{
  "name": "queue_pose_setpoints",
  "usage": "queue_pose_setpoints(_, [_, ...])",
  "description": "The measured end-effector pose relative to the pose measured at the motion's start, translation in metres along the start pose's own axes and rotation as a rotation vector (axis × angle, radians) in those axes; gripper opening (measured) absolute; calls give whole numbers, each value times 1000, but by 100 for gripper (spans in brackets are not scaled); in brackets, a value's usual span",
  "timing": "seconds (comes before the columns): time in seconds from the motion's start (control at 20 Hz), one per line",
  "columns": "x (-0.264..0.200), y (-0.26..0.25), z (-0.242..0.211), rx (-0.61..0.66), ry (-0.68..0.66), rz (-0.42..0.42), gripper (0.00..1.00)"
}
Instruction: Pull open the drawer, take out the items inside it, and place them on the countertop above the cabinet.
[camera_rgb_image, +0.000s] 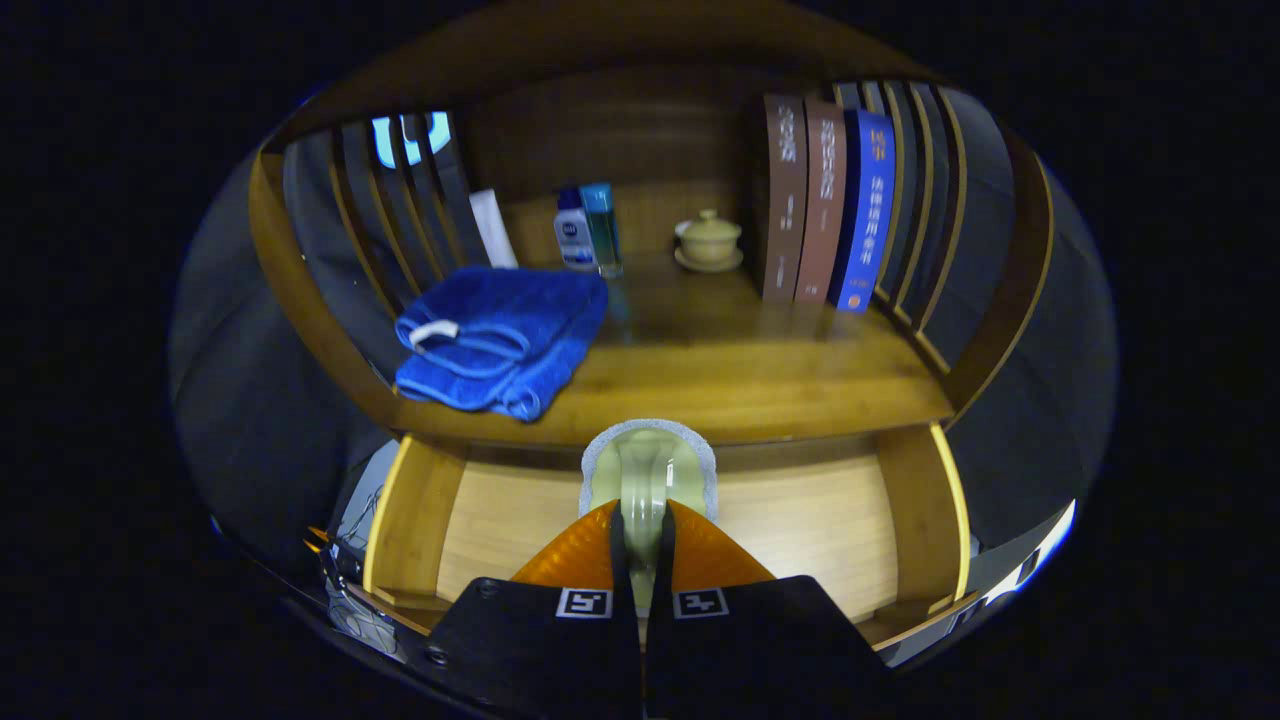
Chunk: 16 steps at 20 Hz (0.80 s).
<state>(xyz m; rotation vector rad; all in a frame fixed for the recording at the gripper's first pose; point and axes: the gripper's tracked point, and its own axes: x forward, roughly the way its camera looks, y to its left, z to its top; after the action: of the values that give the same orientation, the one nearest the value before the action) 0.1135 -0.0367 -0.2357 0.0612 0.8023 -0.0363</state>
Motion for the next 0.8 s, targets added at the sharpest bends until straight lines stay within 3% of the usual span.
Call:
queue_pose_setpoints(0.45, [82,-2,81,8,-5,-19,7])
queue_pose_setpoints(0.8, [127,-9,98,17,31,-39,8])
